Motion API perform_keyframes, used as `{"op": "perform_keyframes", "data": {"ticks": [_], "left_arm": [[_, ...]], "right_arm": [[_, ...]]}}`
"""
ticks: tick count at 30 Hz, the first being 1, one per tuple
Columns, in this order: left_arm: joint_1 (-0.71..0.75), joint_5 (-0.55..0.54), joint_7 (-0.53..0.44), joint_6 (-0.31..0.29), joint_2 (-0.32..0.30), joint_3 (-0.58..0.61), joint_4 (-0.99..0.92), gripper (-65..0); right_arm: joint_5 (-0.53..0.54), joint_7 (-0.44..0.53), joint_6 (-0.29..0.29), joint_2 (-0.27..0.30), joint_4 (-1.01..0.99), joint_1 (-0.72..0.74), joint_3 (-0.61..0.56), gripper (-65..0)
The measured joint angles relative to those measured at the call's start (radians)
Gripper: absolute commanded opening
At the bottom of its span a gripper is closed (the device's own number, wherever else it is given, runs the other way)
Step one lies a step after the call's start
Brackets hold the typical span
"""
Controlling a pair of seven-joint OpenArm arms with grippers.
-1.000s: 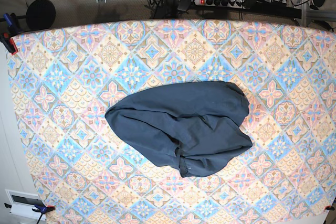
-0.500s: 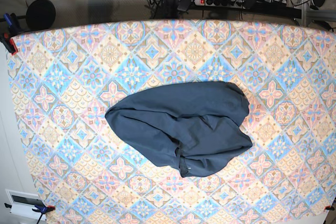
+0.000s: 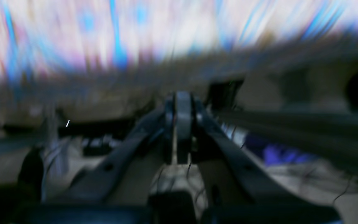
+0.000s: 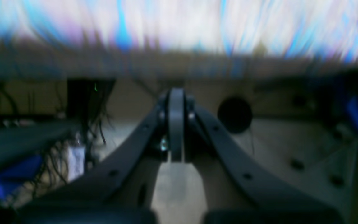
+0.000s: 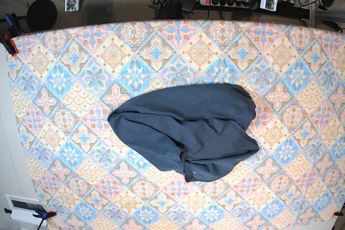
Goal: Layout the t-shirt on the table in an organized manner, then fold the t-shirt properly
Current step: 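Move the left gripper to the navy t-shirt and grasp its edge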
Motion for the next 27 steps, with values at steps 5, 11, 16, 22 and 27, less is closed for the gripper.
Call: {"op": "perform_keyframes", "data": {"ticks": [5,11,16,22,27], "left_arm": [[-0.106,-0.081,0.09,0.002,-0.029,-0.03,0.06,-64.9],[-0.318,-0.202,0.305,0.013,-0.027,-0.114,0.059,-64.8],[-0.537,-0.281,0.521,0.001,-0.016,-0.163,0.06,-60.5],[-0.781,-0.274,0.683,0.001,0.039,-0.168,0.04,-36.7],[-0.909,-0.244,0.752,0.007,0.073,-0.147,-0.092,-24.3]], "right_arm": [[0.0,-0.087,-0.011,-0.003,0.011,-0.013,-0.102,-65.0],[-0.003,-0.083,-0.01,-0.001,0.024,0.1,-0.243,-64.8],[0.001,-0.246,0.0,-0.003,0.023,0.212,-0.336,-62.5],[-0.003,-0.326,-0.01,-0.001,0.026,0.346,-0.418,-56.8],[-0.003,-0.375,-0.006,0.0,0.025,0.398,-0.46,-55.1]]}}
